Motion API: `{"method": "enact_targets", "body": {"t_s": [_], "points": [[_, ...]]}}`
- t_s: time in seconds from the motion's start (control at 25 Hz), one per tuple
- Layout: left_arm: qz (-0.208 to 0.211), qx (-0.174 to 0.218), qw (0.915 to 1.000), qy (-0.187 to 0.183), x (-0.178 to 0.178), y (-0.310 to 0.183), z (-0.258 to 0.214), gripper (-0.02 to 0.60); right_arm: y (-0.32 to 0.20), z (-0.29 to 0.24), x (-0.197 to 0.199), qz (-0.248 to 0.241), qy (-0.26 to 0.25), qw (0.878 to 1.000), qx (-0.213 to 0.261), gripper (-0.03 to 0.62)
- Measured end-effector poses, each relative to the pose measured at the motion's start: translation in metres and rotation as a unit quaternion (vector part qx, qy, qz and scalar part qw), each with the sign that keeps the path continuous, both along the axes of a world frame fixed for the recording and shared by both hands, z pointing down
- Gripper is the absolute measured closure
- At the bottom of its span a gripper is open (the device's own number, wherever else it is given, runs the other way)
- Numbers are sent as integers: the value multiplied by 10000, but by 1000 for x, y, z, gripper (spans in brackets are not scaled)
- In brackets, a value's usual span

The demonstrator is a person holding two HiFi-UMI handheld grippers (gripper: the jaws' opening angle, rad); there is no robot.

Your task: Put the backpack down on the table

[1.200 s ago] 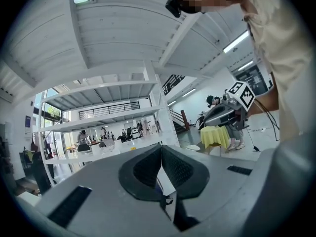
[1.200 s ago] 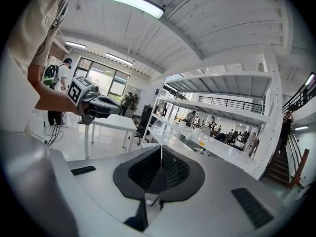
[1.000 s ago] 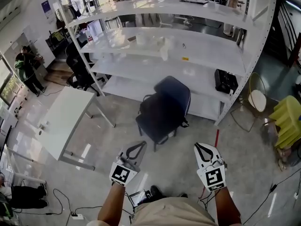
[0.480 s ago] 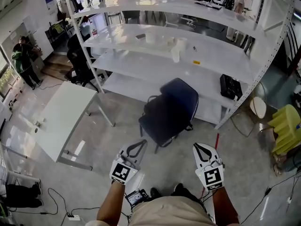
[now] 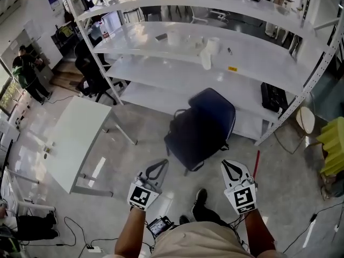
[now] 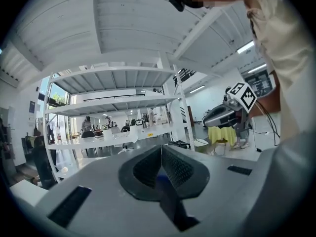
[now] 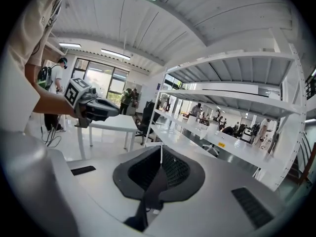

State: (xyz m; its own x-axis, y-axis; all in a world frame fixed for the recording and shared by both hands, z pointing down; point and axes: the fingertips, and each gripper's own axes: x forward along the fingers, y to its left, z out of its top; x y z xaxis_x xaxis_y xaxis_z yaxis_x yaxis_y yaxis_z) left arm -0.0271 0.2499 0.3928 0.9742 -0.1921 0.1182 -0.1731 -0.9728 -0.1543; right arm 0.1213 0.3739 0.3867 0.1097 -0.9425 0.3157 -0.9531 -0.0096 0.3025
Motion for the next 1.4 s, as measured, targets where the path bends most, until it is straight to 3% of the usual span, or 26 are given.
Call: {"method": "enact_targets", "body": {"t_s": [0.52,0.92,1.16,1.4], "points": [[-235,-99,9981,-561,109,-90,30,568,-104,40,106,-345,-293,9990,-52,566],[-484,-444,9942,-850,129,-152,73,568,-158,74,133,-456,-516,9971,-321,566],[-310,-807,9903,-1084,157,-202,124,568,-181,103,156,-93,-679,9961,-551,566],[176,-1047,9859,-1291,193,-251,165,568,-227,130,171,214,-840,9924,-878,566]]}}
